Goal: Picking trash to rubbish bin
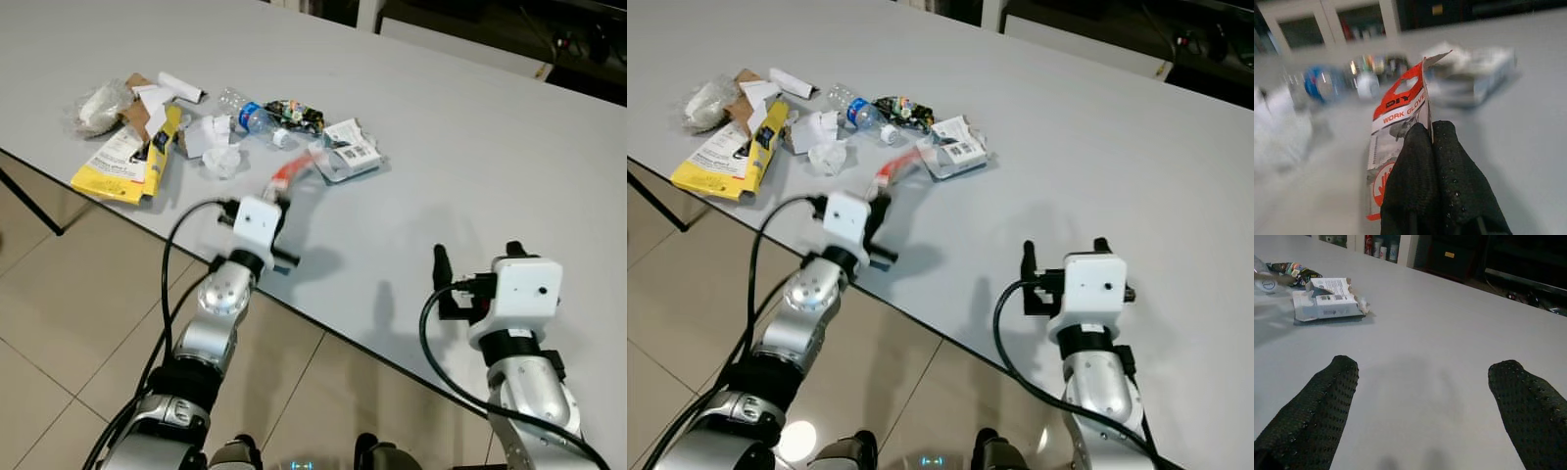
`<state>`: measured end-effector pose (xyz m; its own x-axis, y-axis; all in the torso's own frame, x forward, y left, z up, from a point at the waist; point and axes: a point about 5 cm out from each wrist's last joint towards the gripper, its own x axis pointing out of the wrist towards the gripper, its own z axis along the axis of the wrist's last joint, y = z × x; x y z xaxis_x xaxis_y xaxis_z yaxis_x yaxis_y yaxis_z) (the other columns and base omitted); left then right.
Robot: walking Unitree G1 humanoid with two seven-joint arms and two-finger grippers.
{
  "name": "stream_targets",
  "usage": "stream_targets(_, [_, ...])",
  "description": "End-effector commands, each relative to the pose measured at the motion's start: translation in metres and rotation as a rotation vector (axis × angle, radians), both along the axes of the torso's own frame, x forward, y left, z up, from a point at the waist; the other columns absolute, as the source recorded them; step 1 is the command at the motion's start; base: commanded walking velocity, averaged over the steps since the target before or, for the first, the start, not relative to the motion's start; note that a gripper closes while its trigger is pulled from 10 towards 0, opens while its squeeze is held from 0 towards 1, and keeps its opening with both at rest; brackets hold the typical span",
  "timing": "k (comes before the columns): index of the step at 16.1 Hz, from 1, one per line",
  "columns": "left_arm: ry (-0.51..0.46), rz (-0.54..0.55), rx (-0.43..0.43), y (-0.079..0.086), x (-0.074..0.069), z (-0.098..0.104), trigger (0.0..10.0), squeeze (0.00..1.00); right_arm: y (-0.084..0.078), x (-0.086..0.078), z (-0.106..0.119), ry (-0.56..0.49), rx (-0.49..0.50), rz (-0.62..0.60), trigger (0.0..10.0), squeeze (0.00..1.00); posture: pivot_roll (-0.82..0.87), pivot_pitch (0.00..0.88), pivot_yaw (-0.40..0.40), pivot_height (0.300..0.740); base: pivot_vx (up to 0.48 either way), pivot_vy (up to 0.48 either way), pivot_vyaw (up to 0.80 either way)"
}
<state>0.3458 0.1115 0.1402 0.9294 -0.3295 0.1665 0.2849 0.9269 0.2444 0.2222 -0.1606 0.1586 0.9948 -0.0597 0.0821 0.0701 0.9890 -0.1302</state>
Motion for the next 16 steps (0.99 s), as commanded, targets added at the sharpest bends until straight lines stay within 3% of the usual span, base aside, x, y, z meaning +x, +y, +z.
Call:
stream_targets(1, [-0.003,0.008,0.011,0.001,-0.004,-0.001,0.0,0.00,-0.003,0.001,0.001,-0.016,0.007,-0.005,10.0,0.00,0.09,0.136,-0.021,0.740,0.000,0.000,0.00])
stream_targets(6, [-0.021,0.067,0.000,0.004,-0.005,0.005,0.0,0.00,-0.004,0.007,0.002,-0.030,0.017,-0.007,10.0,0.00,0.11,0.120,-0.029,0.740,0.000,0.000,0.00])
stream_targets(10, [-0.069,0.119,-0.013,0.007,-0.005,0.016,0.0,0.00,-0.004,0.011,0.002,-0.038,0.024,0.001,10.0,0.00,0.13,0.112,-0.032,0.740,0.000,0.000,-0.74])
stream_targets(14, [-0.057,0.153,-0.007,0.011,-0.007,0.015,0.0,0.00,-0.003,0.014,-0.001,-0.032,0.026,0.007,10.0,0.00,0.13,0.112,-0.033,0.740,0.000,0.000,-0.80])
stream_targets(16, [-0.052,0.153,-0.004,0.009,-0.007,0.015,0.0,0.00,-0.003,0.014,-0.002,-0.026,-0.006,0.007,10.0,0.00,0.13,0.112,-0.033,0.740,0.000,0.000,0.00])
